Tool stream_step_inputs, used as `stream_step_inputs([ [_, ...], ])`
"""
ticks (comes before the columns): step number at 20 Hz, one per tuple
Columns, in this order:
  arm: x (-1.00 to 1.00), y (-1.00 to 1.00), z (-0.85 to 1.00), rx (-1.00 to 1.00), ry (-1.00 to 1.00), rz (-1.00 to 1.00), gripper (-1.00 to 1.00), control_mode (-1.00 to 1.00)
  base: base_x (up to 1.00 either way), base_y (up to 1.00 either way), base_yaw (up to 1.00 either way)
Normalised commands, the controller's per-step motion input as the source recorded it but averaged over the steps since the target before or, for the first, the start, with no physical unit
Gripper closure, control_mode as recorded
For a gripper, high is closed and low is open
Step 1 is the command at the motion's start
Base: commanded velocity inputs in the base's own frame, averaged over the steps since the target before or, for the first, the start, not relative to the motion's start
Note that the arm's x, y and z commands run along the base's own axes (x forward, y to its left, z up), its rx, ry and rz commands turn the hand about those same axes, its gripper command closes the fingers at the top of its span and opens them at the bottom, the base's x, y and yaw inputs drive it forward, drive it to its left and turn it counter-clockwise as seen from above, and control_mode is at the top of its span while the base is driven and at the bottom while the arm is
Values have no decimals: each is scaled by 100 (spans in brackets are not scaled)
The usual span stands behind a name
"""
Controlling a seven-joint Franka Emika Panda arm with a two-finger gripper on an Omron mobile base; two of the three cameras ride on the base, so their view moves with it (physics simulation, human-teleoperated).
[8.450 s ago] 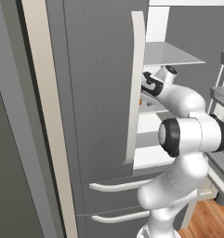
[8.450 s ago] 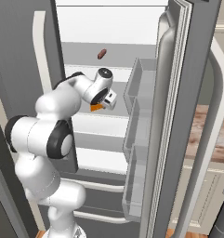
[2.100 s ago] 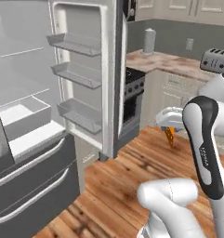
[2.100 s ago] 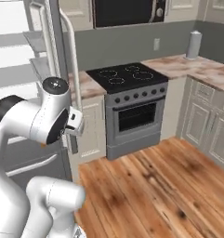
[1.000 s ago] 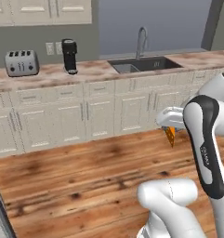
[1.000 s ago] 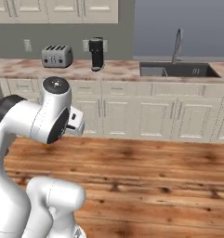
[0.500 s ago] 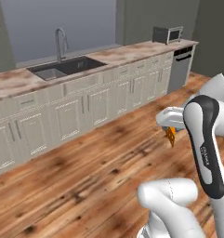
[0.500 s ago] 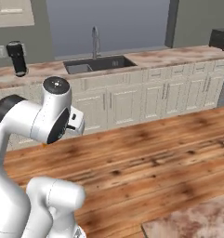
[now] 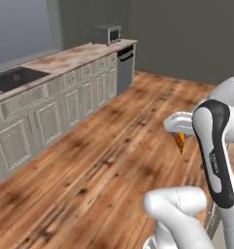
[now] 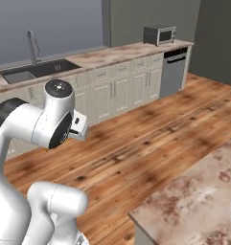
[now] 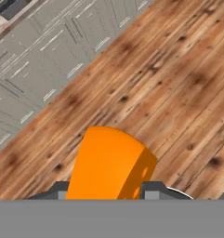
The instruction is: Retrieve the sausage and cheese from the fridge and place them on the cutting board on the counter.
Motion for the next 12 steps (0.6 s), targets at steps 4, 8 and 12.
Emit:
stream_step_inputs([
  [4,0,0,0,0,0,0,100,100,58,0,-47],
  [8,0,0,0,0,0,0,100,100,61,8,-48],
  [12,0,0,0,0,0,0,100,100,30,43,-20],
])
